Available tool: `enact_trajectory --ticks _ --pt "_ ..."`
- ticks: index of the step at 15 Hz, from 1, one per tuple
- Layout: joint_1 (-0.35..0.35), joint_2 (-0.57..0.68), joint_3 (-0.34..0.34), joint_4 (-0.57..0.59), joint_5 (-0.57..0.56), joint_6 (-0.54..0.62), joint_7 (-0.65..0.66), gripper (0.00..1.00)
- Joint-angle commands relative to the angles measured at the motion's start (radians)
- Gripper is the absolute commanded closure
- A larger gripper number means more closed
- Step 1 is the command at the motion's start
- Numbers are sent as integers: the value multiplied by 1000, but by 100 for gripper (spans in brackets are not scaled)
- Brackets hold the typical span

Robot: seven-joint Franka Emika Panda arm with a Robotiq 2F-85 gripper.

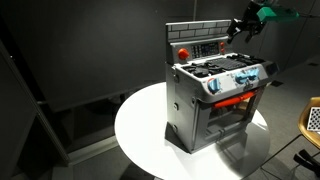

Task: Press a button on the right side of the stove

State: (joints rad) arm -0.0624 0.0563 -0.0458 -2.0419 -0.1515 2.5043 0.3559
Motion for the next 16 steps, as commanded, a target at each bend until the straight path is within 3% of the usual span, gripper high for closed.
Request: enact_trajectory --ticks 1,16 --pt "12 49 -17 68 -37 -19 52 0" --pt "36 125 -34 142 -9 -45 30 0"
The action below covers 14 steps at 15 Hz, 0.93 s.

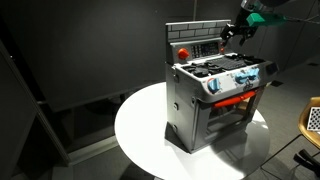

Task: Press a button on the right side of the stove

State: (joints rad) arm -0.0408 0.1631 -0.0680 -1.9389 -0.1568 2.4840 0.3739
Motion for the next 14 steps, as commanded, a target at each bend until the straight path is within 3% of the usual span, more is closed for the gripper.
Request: enact_trajectory --ticks 1,8,11,14 --pt "13 13 -11 35 0 -26 8 0" --pt "-10 -86 7 -40 124 -91 -138 0" --pt "-15 -151 7 -71 207 -197 -246 0" --pt "-19 -216 -3 -96 220 -320 -299 0"
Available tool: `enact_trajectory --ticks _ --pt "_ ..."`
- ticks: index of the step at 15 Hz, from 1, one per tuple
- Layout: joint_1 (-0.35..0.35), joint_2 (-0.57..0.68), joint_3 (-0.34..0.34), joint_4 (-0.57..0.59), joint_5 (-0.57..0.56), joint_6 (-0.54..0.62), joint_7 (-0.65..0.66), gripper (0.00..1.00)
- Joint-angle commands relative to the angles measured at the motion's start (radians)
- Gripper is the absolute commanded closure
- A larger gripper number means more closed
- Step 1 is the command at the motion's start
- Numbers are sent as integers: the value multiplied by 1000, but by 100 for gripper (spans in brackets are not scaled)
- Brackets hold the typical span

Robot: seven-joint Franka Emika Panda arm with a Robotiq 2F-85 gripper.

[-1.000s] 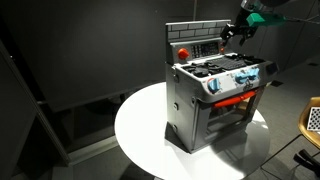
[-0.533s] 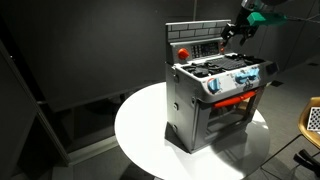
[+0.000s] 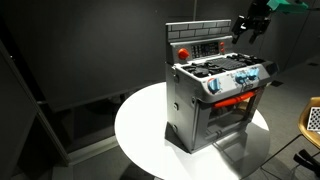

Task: Press a button on the right side of the stove

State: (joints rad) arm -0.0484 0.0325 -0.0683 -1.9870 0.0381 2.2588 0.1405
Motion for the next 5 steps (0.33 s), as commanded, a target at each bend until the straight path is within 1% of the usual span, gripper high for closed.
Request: enact_trajectory --ticks 1,2,3,5 --pt "-14 -104 -4 -56 19 -122 -76 0" --pt "-15 -123 -7 -65 16 -144 -93 0" --pt "-10 -67 0 -27 2 -107 -43 0" --pt "-12 -99 -3 -45 2 -132 -61 0"
